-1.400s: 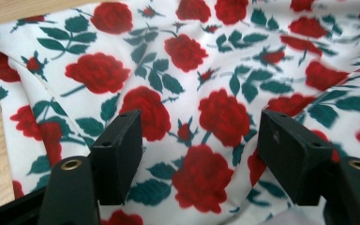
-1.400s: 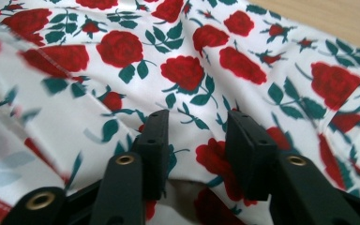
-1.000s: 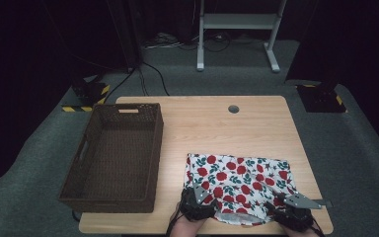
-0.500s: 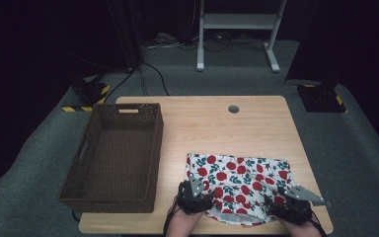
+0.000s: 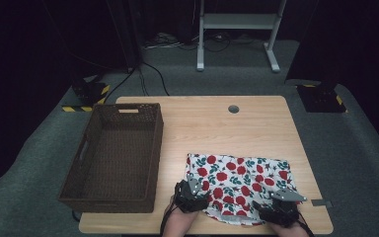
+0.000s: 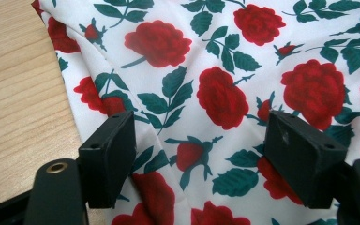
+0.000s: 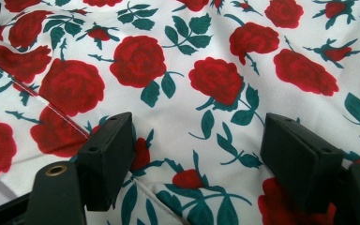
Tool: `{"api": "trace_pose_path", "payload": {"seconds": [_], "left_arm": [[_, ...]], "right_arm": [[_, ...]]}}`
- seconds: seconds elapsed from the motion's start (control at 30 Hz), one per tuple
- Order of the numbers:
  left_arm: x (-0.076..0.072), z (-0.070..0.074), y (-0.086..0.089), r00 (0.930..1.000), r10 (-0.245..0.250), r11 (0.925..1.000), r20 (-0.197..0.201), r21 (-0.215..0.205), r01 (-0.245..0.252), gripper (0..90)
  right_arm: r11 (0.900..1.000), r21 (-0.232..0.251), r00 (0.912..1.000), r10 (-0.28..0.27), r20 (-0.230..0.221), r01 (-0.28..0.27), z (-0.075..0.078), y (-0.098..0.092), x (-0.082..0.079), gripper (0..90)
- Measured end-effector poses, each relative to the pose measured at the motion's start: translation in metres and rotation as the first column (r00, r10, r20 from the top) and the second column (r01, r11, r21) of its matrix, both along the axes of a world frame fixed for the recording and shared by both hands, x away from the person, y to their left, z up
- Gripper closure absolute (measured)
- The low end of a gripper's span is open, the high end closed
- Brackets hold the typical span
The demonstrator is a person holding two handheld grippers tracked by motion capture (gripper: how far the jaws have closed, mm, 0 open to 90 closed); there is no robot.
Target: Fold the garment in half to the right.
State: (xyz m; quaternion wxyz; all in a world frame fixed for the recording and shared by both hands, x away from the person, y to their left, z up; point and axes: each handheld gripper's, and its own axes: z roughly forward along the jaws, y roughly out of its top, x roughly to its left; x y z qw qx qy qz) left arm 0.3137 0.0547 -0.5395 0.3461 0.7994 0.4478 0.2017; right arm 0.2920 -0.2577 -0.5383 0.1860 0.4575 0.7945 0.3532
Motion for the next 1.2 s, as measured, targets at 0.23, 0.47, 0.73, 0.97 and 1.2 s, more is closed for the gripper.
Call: {"api": "trace_pose_path", "payload": {"seconds": [0.23, 0.47, 0.73, 0.97, 1.2], "left_arm": [[0.001, 0.000, -0.002, 0.9999, -0.012, 0.9999, -0.006, 0.002, 0.012, 25.1], [0.004, 0.001, -0.014, 0.9991, -0.043, 0.9991, -0.009, 0.004, 0.043, 25.1], [0.007, 0.002, -0.035, 0.9960, -0.088, 0.9960, -0.017, 0.013, 0.088, 25.0], [0.008, 0.002, -0.053, 0.9921, -0.124, 0.9921, -0.016, 0.013, 0.125, 24.9], [0.008, 0.003, -0.068, 0.9874, -0.157, 0.9873, -0.017, 0.019, 0.158, 24.8]], "right_arm": [[1.000, -0.003, 0.9998, 0.018, 0.009, -0.018, -0.001, -0.003, 0.001, 26.1], [1.000, -0.001, 0.9998, 0.015, 0.010, -0.015, -0.001, -0.016, 0.003, 25.9], [1.000, 0.001, 1.0000, -0.002, 0.010, 0.002, -0.001, -0.038, 0.003, 25.8], [1.000, 0.004, 0.9995, -0.029, 0.014, 0.028, -0.001, -0.057, -0.001, 25.8], [0.999, 0.008, 0.9985, -0.053, 0.016, 0.053, -0.001, -0.073, -0.004, 25.8]]}}
